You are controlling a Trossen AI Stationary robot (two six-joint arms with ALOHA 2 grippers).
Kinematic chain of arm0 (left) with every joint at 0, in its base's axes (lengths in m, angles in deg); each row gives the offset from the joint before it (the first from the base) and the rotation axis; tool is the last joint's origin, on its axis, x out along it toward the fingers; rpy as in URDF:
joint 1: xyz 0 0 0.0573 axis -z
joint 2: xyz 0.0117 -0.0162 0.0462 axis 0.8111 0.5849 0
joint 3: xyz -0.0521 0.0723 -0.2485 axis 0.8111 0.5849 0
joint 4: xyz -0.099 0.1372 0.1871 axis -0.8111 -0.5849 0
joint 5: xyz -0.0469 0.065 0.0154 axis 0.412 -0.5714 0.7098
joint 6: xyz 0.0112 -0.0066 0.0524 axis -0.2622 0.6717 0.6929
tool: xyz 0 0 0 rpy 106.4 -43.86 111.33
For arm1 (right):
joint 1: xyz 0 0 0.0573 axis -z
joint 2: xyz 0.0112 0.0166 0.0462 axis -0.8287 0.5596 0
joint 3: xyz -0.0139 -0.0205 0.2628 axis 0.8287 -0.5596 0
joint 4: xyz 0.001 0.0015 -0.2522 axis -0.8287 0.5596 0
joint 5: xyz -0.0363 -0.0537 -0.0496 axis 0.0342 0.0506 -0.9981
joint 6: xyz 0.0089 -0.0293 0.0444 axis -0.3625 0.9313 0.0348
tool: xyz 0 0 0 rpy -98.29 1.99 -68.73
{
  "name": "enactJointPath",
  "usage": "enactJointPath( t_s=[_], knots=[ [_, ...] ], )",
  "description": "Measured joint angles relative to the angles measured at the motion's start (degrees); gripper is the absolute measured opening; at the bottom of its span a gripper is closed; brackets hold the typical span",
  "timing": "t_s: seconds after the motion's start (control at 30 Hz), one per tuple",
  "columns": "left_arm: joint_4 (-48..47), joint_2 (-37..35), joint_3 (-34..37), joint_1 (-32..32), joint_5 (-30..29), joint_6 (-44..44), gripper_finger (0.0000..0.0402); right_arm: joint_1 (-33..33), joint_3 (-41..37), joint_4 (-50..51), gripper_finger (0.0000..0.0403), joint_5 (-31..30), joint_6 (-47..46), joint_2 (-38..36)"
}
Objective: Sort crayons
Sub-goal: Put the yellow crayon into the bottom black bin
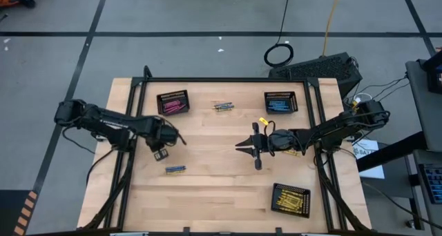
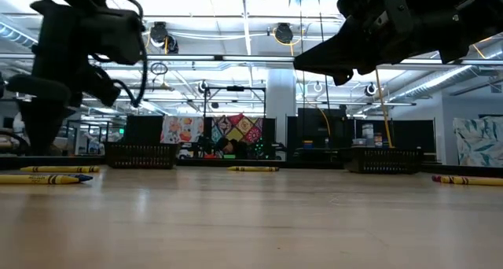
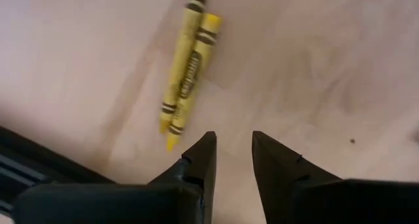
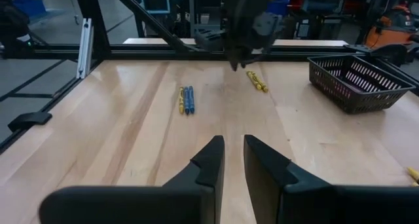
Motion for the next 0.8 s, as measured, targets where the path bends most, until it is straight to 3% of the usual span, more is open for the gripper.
enactJointPath(
  t_s=[0.2, 0.4, 0.8],
  knots=[
    [0.02, 0.0, 0.0, -8.37, -0.23, 1.29, 0.0133, 0.0, 0.0, 0.02, 0.0043, 0.02, -0.8, 0.0],
    [0.5, 0.0, 0.22, -12.52, -2.19, 5.0, 0.0185, 0.0, 0.0, 0.24, 0.0043, 0.04, -0.8, 0.0],
    [5.52, 1.62, 0.37, -12.49, -2.73, 5.81, 0.0189, 0.0, 0.0, 0.26, 0.0043, 0.07, -0.8, 0.0]
  ],
)
